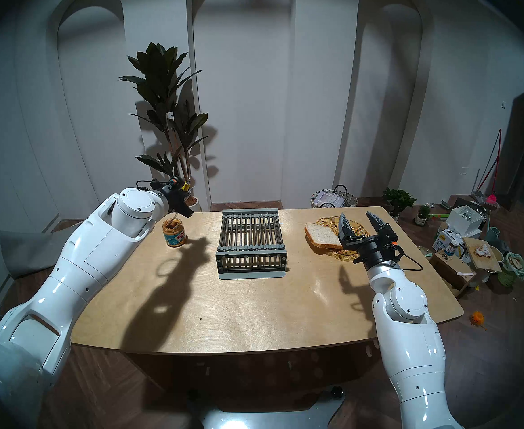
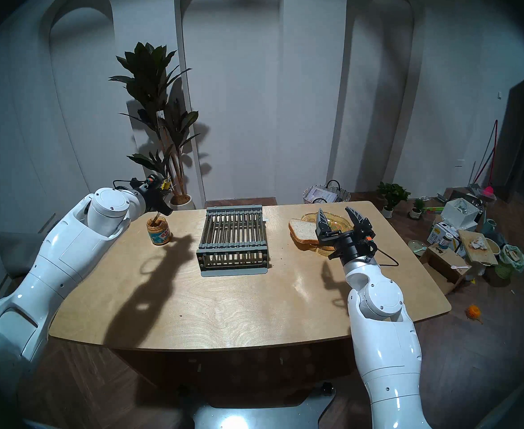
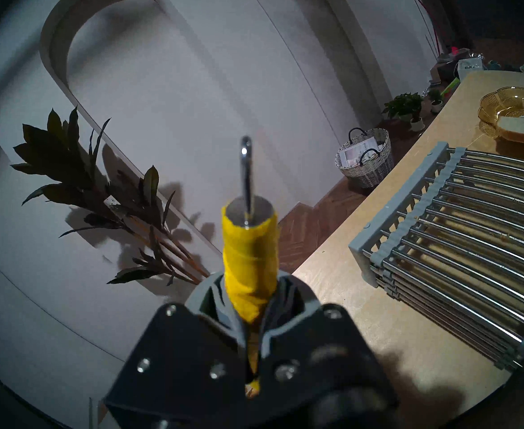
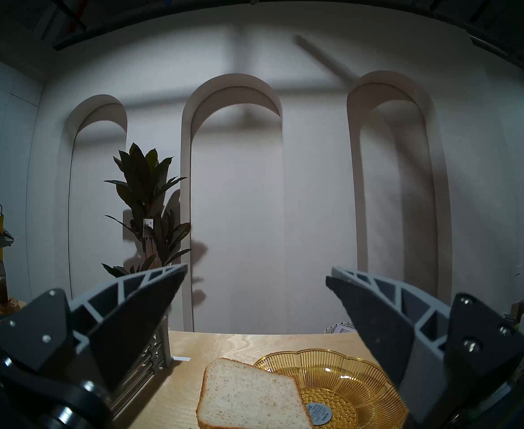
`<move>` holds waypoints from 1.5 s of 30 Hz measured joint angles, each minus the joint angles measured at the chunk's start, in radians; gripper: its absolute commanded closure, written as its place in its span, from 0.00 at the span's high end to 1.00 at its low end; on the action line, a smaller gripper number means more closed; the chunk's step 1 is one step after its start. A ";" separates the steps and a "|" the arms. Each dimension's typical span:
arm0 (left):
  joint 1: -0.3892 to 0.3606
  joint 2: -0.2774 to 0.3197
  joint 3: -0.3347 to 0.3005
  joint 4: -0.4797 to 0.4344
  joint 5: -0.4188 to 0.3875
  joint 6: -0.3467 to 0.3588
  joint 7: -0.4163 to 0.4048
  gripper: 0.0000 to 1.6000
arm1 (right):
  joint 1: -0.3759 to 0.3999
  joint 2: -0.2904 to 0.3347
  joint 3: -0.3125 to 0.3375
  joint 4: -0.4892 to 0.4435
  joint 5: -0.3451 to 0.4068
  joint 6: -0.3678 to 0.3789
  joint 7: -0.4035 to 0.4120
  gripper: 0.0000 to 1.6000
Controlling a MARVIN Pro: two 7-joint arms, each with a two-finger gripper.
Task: Spread peanut butter over the slice of bread with the knife
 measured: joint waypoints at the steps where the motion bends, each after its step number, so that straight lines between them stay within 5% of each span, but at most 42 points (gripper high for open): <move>1: 0.000 -0.001 0.001 0.002 0.001 -0.002 0.000 0.00 | 0.000 0.000 0.000 0.000 -0.001 0.000 -0.001 1.00; 26: -0.007 -0.007 0.160 0.016 0.199 -0.032 0.108 0.00 | 0.000 -0.007 0.000 0.011 0.008 0.000 -0.027 1.00; 45: -0.011 -0.006 0.195 -0.009 0.278 0.017 0.151 0.00 | 0.009 0.000 0.021 0.045 0.034 -0.001 0.001 1.00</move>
